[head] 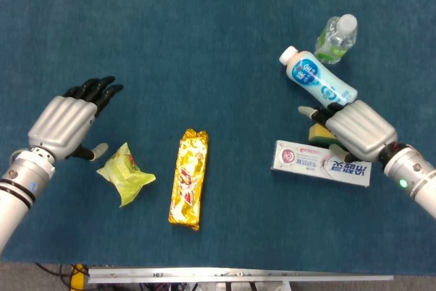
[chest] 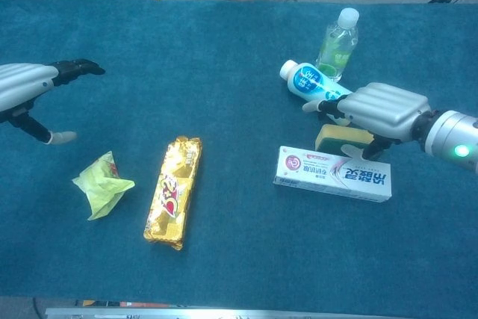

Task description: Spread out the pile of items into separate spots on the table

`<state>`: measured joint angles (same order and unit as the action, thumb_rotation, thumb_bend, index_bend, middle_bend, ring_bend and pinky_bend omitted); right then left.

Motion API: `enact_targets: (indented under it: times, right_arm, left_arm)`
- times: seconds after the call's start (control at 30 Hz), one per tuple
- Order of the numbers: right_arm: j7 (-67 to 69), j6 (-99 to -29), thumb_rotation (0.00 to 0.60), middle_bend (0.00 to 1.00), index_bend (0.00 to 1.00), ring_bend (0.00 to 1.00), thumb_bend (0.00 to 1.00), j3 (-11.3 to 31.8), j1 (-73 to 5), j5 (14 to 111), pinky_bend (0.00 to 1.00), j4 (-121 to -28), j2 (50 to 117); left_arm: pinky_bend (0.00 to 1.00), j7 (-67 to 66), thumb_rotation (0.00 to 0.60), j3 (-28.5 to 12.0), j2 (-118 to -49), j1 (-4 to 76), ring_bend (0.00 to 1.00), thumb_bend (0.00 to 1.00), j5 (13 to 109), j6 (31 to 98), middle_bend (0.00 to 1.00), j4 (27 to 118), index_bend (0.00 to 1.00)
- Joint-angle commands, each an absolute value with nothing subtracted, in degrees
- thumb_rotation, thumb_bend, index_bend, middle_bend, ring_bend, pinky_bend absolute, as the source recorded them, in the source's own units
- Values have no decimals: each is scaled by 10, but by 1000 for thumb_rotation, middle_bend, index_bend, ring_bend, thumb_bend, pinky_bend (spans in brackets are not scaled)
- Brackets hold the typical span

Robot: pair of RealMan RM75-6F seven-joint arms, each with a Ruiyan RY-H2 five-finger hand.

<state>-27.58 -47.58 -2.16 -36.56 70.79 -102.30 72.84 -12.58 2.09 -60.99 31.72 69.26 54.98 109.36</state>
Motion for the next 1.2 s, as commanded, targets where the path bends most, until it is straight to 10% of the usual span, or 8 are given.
enact_targets:
  times: [0.03,1.2]
  right_arm:
    - [-276,-474,600,294,106,277,381,-24,-367,703,503,-1024,729]
    - [-280,-508,600,466,586,451,475,-20,-368,683,658,-1027,746]
  left_arm:
    - [148,-124,600,20,-608,317,0,262,691,548,0,1094,0]
    - [148,-100,600,12,-619,316,0,263,693,523,0,1076,0]
